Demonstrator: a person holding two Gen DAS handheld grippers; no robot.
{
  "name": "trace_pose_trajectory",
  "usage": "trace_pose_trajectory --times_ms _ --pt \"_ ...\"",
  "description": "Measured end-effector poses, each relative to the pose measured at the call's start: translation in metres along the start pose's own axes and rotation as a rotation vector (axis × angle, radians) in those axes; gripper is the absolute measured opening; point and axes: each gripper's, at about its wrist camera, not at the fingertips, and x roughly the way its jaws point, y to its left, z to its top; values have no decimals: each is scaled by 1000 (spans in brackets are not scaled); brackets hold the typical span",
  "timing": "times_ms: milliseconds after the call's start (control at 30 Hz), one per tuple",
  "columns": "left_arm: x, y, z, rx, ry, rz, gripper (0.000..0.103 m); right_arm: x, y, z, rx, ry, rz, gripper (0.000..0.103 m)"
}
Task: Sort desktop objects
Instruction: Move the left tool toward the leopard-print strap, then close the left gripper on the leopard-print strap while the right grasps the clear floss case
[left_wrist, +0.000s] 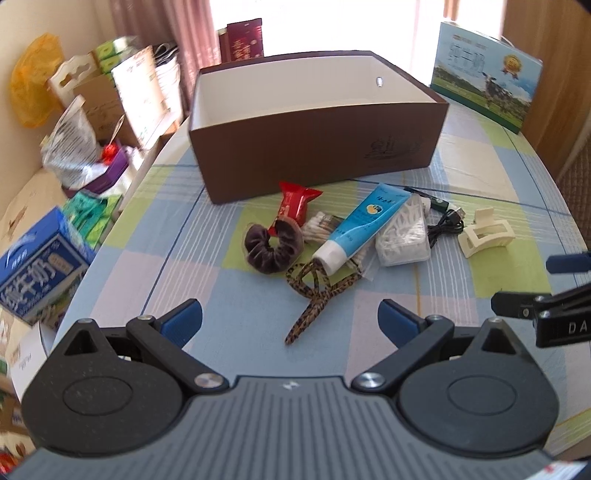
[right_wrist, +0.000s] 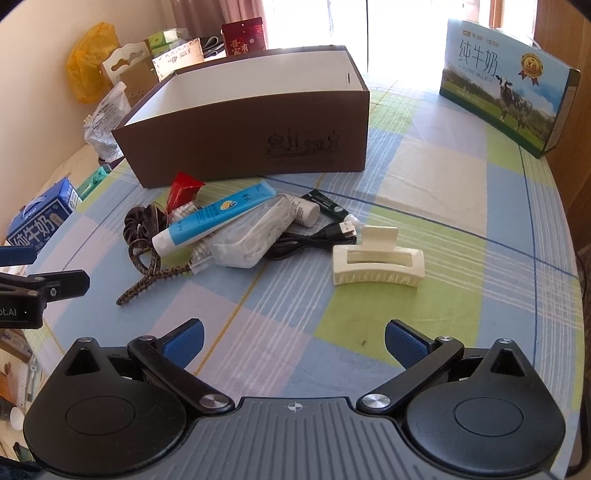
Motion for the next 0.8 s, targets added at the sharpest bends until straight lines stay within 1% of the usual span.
trace_pose_trajectory --times_ms 100,267,333,467,567,600,700,800 --pt "8 -1 1 45 -4 -5 100 3 0 2 1 -6 5 101" --pt "25 0 -2 91 5 -43 98 11 -2 4 1 2 6 101" --pt "31 -1 -4 124 -1 -53 94 14 -3 4 2 9 2 101" --pt "46 -6 -8 221 -3 -69 84 22 -7 5 12 26 -9 101" --pt "56 -9 -10 278 -12 -81 81 27 -11 7 26 35 -19 101" --pt "60 -10 -10 293 -16 -89 78 28 -13 8 31 38 -22 101" --pt "71 -13 -9 340 -21 -109 73 31 -16 10 45 45 -30 101" --pt "81 -18 -8 400 -31 -105 69 34 -19 12 60 55 -39 101"
